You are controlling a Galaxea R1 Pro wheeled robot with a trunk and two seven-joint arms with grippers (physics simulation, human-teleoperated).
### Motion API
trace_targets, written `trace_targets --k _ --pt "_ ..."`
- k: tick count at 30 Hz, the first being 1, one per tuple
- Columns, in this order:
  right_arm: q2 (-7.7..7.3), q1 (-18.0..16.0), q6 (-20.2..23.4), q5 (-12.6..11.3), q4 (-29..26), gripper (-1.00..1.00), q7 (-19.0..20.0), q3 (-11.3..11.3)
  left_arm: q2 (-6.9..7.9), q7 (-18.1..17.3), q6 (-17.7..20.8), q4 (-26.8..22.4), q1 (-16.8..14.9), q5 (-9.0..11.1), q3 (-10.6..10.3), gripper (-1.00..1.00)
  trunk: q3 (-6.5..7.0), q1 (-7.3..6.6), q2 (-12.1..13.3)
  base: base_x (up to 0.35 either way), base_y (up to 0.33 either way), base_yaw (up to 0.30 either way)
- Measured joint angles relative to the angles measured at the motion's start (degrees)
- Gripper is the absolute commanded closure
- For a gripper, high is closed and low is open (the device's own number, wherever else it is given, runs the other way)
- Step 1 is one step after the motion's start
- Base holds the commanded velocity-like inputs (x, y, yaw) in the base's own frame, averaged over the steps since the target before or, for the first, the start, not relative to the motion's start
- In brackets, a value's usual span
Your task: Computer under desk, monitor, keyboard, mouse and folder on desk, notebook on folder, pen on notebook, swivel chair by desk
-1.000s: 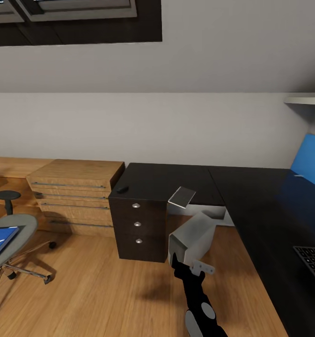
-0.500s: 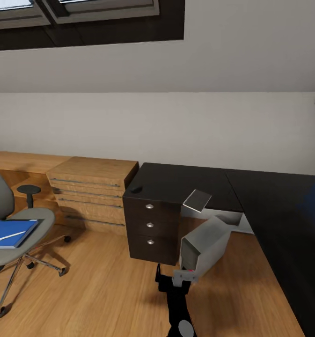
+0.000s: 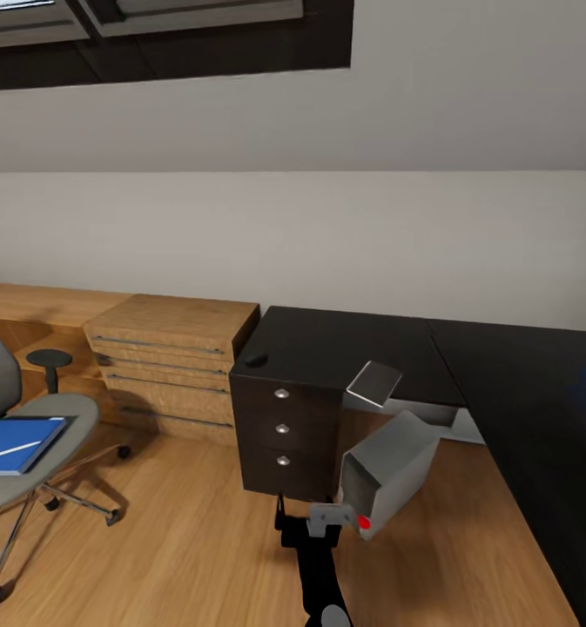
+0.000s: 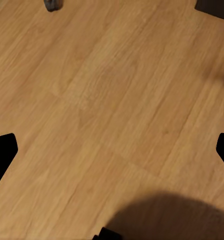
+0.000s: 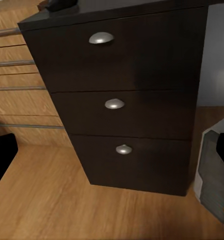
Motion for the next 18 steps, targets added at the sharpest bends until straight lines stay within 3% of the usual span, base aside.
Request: trace_targets --k 14,15,16,17,18 --pt "0.0 -1.06 0.45 0.02 -0.21 -1.0 -0.42 -0.54 -0.06 -0.27 -0.05 1.39 0.0 0.0 0.32 -1.0 0.0 0.01 0.0 0.241 0.176 0.0" --pt "0.0 -2.61 0.77 0.0 -0.66 -1.0 -0.69 -0.58 -0.06 -0.28 -0.08 1.47 0.0 0.0 0.32 -1.0 0.01 0.01 0.0 0.02 0.01 0.0" --pt "0.0 -7.68 6.84 -0.7 -1.75 -1.0 -4.31 -0.76 -0.08 -0.26 -3.51 1.57 0.0 -0.09 0.33 -1.0 -0.01 0.02 0.0 0.041 0.006 0.0" --pt "0.0 -13.92 9.69 -0.61 -1.93 -1.0 -5.65 -0.77 -0.08 -0.25 -5.07 1.65 0.0 -0.06 0.33 -1.0 0.01 0.02 0.0 0.164 0.003 0.0" --pt "0.0 -15.64 12.6 -1.12 -1.92 -1.0 -6.76 -0.91 -0.08 -0.24 -6.44 1.71 0.0 -0.01 0.33 -1.0 0.01 0.0 0.0 0.222 0.002 0.0"
